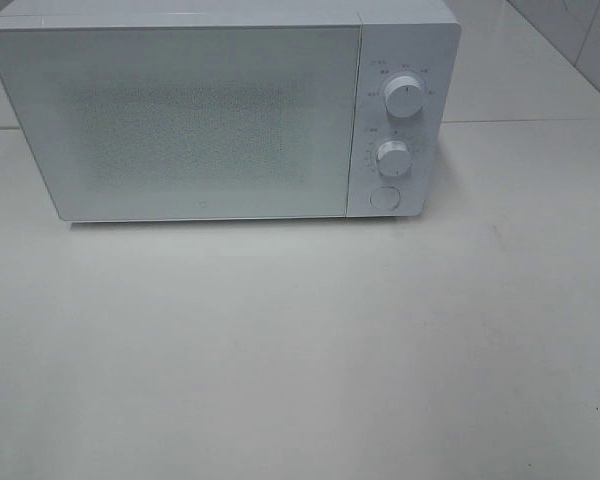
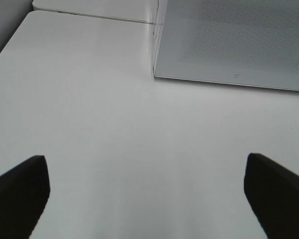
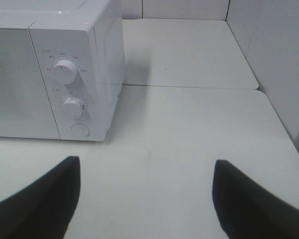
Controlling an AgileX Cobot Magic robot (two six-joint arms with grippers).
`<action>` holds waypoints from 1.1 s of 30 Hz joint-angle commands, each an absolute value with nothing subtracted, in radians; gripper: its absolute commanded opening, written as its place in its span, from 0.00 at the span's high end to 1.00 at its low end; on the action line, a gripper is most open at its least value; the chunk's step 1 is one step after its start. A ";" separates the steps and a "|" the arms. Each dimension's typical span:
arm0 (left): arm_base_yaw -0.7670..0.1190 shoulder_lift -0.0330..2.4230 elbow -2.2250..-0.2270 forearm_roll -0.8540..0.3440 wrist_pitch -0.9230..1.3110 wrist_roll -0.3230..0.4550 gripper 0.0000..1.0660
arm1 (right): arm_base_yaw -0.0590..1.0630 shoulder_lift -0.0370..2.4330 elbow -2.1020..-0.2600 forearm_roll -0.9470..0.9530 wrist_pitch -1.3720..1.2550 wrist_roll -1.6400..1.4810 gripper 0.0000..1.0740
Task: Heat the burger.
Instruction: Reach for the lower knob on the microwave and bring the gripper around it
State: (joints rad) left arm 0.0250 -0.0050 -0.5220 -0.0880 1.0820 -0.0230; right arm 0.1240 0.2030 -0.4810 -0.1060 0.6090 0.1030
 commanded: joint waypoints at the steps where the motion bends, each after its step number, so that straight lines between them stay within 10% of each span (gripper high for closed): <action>1: 0.025 -0.031 -0.518 -0.094 1.070 -0.024 0.08 | 0.119 0.245 -0.477 -0.103 0.523 0.105 0.34; 33: 0.025 -0.031 -0.518 -0.094 1.070 -0.024 0.08 | 0.119 0.861 -0.477 -0.103 -0.007 0.105 0.34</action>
State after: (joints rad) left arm 0.0250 -0.0050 -0.5220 -0.0900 1.0810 -0.0230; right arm 0.1240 0.8550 -0.4790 -0.1060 0.0250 0.1030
